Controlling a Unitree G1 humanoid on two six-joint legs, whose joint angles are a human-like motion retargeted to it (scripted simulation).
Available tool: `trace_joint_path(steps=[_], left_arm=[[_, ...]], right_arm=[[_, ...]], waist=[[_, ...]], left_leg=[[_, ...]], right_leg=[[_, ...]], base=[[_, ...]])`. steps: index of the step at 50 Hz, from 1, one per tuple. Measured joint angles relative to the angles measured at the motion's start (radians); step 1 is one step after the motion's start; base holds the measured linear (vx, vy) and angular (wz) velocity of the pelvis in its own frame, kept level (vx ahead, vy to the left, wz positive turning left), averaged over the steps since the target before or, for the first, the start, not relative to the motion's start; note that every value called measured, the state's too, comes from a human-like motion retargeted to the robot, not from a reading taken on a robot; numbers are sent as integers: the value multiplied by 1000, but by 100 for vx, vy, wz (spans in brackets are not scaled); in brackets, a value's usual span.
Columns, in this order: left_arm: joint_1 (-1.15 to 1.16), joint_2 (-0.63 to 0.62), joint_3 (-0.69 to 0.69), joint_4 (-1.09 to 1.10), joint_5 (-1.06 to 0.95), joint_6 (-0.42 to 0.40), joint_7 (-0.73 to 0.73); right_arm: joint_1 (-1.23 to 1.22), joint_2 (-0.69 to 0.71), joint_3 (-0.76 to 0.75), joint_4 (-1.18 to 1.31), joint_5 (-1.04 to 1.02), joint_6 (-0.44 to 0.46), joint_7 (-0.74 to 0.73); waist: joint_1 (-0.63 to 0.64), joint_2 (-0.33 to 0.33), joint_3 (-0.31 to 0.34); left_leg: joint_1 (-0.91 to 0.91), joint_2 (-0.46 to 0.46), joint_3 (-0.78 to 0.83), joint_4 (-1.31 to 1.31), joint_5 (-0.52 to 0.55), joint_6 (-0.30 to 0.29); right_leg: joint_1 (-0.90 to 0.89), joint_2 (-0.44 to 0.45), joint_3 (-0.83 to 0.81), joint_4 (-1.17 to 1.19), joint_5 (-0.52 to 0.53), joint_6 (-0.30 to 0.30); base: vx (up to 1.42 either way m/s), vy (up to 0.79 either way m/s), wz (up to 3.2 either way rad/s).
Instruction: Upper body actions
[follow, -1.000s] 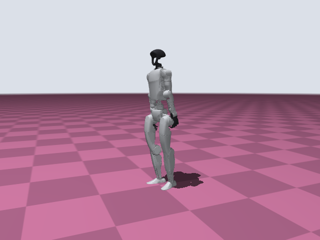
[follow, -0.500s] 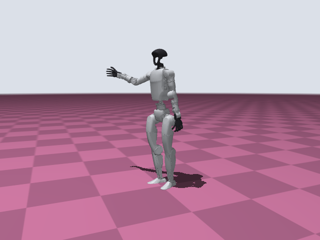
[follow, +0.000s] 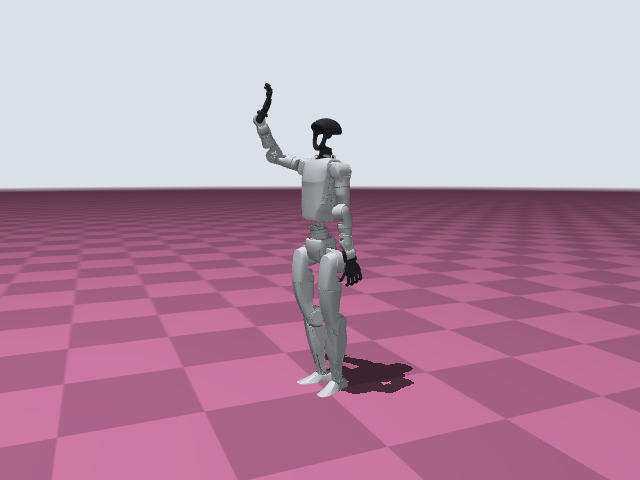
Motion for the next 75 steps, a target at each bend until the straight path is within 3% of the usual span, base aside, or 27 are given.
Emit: trace_joint_path(steps=[4,8,10,13,15,17,19,26,33,35,36,38,40,42,44,48,52,54,57,58,60,62,63,64,65,71,75], left_arm=[[5,-6,21,1,-47,-17,9],[15,-8,55,24,-125,-36,19],[18,-22,88,35,-170,-32,22],[17,-37,113,42,-233,-31,23],[14,-30,115,39,-249,-27,13],[9,-20,109,30,-221,-13,-18],[7,-15,90,12,-170,3,-49],[17,10,-52,-44,-45,-15,-31],[2,16,-82,1,-91,-9,-2],[-16,26,-87,3,-80,7,-17],[-24,30,-92,-4,-63,12,-19],[-31,38,-104,-21,-27,14,-9],[-42,34,-115,-36,11,9,17],[-57,21,-103,-40,45,7,37],[-60,7,-72,-43,56,9,36],[-48,-9,-22,-34,4,10,22],[-47,-6,-4,-27,-40,15,11],[-45,3,-6,-39,-51,15,7],[-43,14,3,-65,-54,11,-6],[-40,16,6,-72,-54,9,-10],[-35,14,5,-75,-60,4,-10],[-28,8,1,-63,-84,-7,-2],[-24,7,2,-55,-99,-14,-1],[-21,5,3,-51,-110,-23,-4],[-19,3,4,-47,-121,-32,-10],[-32,17,-47,-66,-95,-48,-17],[-54,27,-82,-71,-62,-40,9]], right_arm=[[212,63,-443,304,180,45,133],[298,84,-827,627,682,116,370],[328,79,-967,732,921,103,507],[377,142,-1157,715,1279,-31,397],[394,242,-1223,591,1387,-280,213],[413,322,-1188,434,1313,-487,11],[424,360,-1104,280,1186,-492,-100],[336,312,-658,-171,751,-324,-128],[-25,272,15,-337,234,-171,-63],[-183,220,232,-361,65,-84,-9],[-274,186,339,-390,-9,8,3],[-400,134,480,-444,-140,152,-58],[-447,97,531,-468,-193,145,-235],[-396,67,478,-423,-113,4,-347],[-260,57,323,-337,9,-75,-309],[83,93,-130,-127,243,-19,-227],[265,163,-520,173,546,-52,-188],[312,187,-714,324,732,-46,-93],[353,208,-961,478,1039,38,102],[375,210,-1017,493,1132,23,175],[420,221,-1072,483,1260,-128,256],[443,256,-1027,416,1204,-384,123],[446,281,-977,363,1106,-475,-5],[448,290,-920,295,997,-499,-94],[449,290,-860,218,882,-491,-163],[342,200,-463,-252,438,-307,-143],[110,53,-107,-446,129,-96,-61]], waist=[[-38,11,12],[-116,18,9],[-142,25,5],[-165,37,5],[-161,33,6],[-130,25,5],[-80,18,6],[28,-13,23],[44,-30,55],[72,-38,74],[92,-43,86],[128,-53,99],[155,-53,105],[147,-45,99],[138,-41,85],[81,-48,47],[42,-51,52],[36,-54,66],[28,-64,87],[24,-68,87],[7,-69,77],[-29,-59,57],[-44,-52,48],[-53,-47,45],[-59,-43,45],[42,-66,98],[100,-72,142]], left_leg=[[-10,-14,-40,2,2,17],[-26,-30,-120,6,3,21],[-33,-33,-142,8,4,19],[-46,-27,-152,15,4,7],[-55,-18,-134,22,4,-6],[-65,-1,-86,30,6,-22],[-73,15,-29,33,11,-32],[-48,26,75,29,24,-45],[9,26,106,33,14,-58],[25,28,123,30,14,-58],[30,30,134,28,16,-56],[33,31,155,25,20,-49],[31,30,163,19,24,-41],[22,27,141,18,24,-40],[4,24,121,22,25,-39],[-35,16,51,39,25,-41],[-42,9,-16,44,22,-35],[-41,8,-43,49,22,-28],[-42,5,-75,55,23,-20],[-45,4,-83,57,23,-20],[-60,2,-105,63,21,-24],[-79,2,-128,73,14,-32],[-86,3,-130,78,11,-35],[-88,5,-127,81,8,-37],[-87,6,-121,83,6,-38],[-42,22,1,73,10,-46],[-6,26,72,59,14,-38]], right_leg=[[5,-1,-45,-5,-3,5],[2,-15,-127,-11,-6,12],[-2,-21,-151,-12,-6,15],[-11,-27,-161,-13,-4,14],[-17,-28,-143,-15,-1,9],[-27,-33,-95,-14,7,6],[-38,-34,-38,-11,16,5],[-34,-42,68,-6,33,-3],[-4,-51,106,0,43,-13],[3,-47,129,4,46,-14],[5,-43,145,7,47,-14],[5,-36,171,9,51,-13],[5,-28,181,9,52,-12],[2,-33,158,7,48,-9],[-6,-39,138,5,46,-6],[-13,-61,64,-2,39,3],[-3,-63,-2,-6,32,10],[9,-57,-30,-8,31,12],[19,-55,-61,-8,30,15],[19,-56,-68,-8,29,16],[12,-60,-86,-9,26,18],[-3,-68,-104,-8,25,18],[-10,-69,-106,-7,26,17],[-15,-71,-102,-6,28,16],[-18,-72,-96,-5,31,14],[-20,-69,25,8,53,0],[-9,-52,90,10,63,-11]], base=[[0,3,51],[-3,-3,88],[-3,0,48],[-9,6,7],[-11,9,-54],[-8,7,-111],[-7,4,-132],[-1,0,-68],[-8,1,-29],[-3,-4,-52],[-1,-7,-58],[1,-6,-50],[1,-2,-13],[1,8,56],[4,9,50],[5,7,94],[-1,3,81],[0,-6,60],[0,-12,44],[2,-5,39],[-1,6,43],[-4,15,33],[-4,12,-1],[-5,9,-28],[-6,5,-52],[-6,-3,-102],[-7,-6,-81]])
